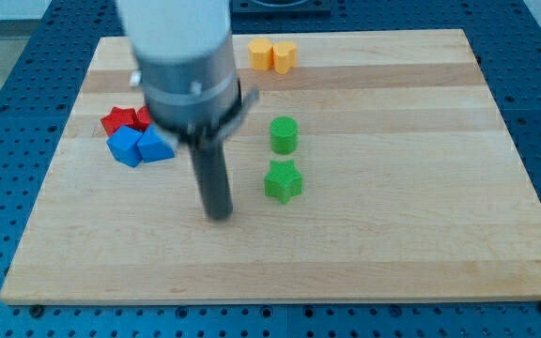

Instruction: Place the green blocks to the center of the board

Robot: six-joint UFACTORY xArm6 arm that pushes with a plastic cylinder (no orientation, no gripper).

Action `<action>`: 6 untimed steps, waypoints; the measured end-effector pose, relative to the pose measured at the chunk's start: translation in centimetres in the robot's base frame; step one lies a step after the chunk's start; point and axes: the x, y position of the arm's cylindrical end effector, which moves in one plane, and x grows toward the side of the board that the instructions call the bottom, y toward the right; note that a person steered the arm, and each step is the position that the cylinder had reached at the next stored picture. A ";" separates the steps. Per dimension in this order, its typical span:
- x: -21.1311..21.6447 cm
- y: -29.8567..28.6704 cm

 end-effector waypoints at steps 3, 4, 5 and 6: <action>2.6 9.3; -1.3 7.9; -4.1 7.9; -6.9 7.9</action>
